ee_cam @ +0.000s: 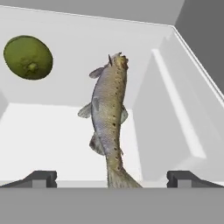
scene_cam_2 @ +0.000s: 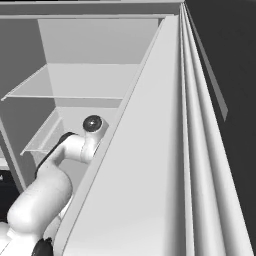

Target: Place one lime and one fish in each tupperware on the nearby counter, to pack two identical lunches.

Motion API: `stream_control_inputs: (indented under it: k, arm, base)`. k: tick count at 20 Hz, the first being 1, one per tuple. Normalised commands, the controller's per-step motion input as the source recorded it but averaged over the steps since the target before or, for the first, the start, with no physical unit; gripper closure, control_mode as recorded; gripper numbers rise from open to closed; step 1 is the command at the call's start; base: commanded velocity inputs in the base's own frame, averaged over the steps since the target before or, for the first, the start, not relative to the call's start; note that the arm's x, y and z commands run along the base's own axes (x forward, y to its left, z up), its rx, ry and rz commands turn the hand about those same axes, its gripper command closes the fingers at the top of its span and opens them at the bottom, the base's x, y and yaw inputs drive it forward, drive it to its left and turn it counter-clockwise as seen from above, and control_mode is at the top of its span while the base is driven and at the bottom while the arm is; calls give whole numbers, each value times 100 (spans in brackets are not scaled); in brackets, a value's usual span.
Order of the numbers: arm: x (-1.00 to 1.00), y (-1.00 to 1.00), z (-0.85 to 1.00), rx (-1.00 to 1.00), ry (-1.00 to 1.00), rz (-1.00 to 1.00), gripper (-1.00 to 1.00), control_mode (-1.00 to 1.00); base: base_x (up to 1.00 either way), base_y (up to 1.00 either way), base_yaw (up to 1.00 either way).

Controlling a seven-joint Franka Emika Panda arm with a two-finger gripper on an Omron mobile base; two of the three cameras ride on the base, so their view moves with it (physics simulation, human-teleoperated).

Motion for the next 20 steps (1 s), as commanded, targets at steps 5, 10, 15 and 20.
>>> stream_control_inputs:
  k: [5,10,15,20]
  arm:
    - [60,-3,0,0,1,1,-100,-100]
    - [57,0,-5,0,2,1,-100,-100]
    - [26,0,-33,0,0,0,-100,-100]
    - [0,5,-62,-1,0,0,-100,-100]
  base:
    - [0,0,0]
    - [0,0,0]
    - [0,0,0]
    - [0,0,0]
